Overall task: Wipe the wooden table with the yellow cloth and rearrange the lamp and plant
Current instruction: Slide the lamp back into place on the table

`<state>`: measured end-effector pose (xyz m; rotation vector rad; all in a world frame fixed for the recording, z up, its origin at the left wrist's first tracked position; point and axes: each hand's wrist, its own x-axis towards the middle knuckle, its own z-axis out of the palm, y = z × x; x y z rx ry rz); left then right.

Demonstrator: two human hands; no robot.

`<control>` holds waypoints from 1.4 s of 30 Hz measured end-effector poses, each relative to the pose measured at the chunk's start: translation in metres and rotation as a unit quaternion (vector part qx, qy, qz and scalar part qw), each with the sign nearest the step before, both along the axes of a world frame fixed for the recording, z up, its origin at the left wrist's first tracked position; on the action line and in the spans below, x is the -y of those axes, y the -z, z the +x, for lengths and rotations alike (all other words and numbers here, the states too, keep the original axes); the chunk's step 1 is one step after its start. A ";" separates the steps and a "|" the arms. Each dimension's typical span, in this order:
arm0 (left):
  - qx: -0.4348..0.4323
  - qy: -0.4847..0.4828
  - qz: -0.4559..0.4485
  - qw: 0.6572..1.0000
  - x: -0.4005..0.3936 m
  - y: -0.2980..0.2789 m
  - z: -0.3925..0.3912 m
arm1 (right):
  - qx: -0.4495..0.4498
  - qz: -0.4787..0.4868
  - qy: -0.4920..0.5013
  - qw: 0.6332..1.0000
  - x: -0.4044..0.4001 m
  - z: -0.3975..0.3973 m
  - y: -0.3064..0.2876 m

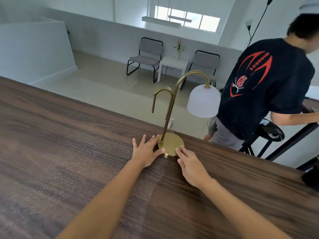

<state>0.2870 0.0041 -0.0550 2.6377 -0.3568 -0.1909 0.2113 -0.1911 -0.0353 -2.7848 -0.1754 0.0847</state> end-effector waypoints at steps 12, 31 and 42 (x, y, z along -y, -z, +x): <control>0.087 -0.125 -0.021 0.988 0.042 -0.009 -0.073 | -0.027 0.052 0.059 0.996 0.017 0.043 -0.008; -0.019 0.088 0.044 0.995 0.067 -0.023 -0.042 | 0.002 0.074 0.065 0.995 0.075 -0.030 -0.006; -0.013 0.192 0.021 0.981 0.181 -0.018 -0.061 | -0.032 0.014 0.140 0.990 0.175 -0.087 0.005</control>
